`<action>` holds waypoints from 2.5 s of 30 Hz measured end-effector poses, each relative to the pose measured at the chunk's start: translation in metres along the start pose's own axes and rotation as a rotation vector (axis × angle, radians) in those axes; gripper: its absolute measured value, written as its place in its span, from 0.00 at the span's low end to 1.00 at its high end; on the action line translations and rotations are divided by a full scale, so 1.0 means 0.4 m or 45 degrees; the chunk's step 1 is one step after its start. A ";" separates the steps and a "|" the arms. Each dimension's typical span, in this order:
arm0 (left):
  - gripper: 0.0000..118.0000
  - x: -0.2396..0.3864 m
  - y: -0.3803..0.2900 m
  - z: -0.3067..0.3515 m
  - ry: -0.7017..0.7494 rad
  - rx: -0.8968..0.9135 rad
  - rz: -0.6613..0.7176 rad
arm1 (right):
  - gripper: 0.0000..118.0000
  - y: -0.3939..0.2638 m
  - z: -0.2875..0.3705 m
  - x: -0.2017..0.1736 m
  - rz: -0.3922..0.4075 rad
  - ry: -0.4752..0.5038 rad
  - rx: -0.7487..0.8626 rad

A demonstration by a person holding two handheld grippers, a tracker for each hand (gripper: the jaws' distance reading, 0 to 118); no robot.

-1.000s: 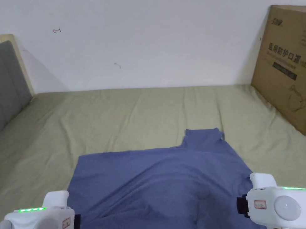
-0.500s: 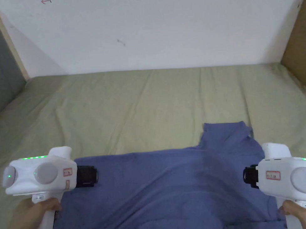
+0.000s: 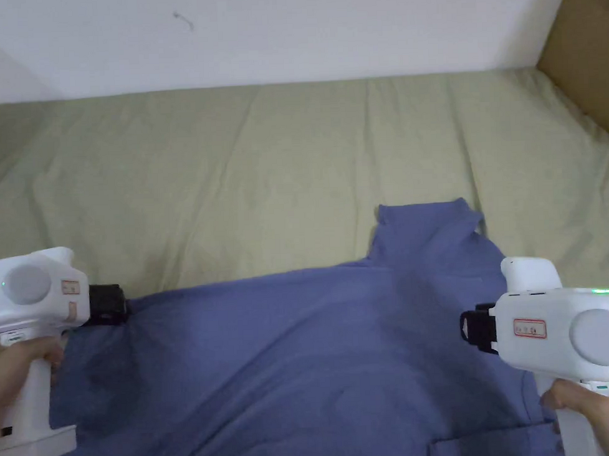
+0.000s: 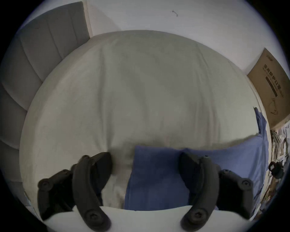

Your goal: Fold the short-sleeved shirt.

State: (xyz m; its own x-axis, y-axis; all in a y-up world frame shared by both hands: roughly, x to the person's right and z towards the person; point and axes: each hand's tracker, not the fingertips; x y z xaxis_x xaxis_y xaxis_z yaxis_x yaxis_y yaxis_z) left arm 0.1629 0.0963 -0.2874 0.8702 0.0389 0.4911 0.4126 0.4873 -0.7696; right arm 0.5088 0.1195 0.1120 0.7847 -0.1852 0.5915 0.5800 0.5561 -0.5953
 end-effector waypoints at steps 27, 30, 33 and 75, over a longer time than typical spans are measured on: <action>0.02 0.051 0.003 0.083 0.015 0.046 -0.180 | 0.66 0.278 -0.266 0.211 -0.006 -0.088 -0.257; 0.02 0.045 0.008 0.076 0.009 0.048 -0.178 | 0.64 0.287 -0.239 0.203 -0.029 -0.091 -0.236; 0.02 0.046 0.006 0.075 0.011 0.049 -0.177 | 0.45 0.288 -0.225 0.186 0.070 -0.115 -0.249; 0.02 0.110 0.477 1.265 0.251 1.047 -0.062 | 0.03 0.846 1.049 -0.142 -0.036 -0.131 0.768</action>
State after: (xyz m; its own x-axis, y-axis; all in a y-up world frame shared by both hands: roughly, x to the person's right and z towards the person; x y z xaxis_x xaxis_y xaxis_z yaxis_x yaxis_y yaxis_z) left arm 0.1437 0.6325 -0.2059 0.9190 -0.1140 0.3774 0.1899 0.9669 -0.1703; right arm 0.5688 0.6582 0.1053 0.7285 -0.1440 0.6698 0.3505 0.9183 -0.1838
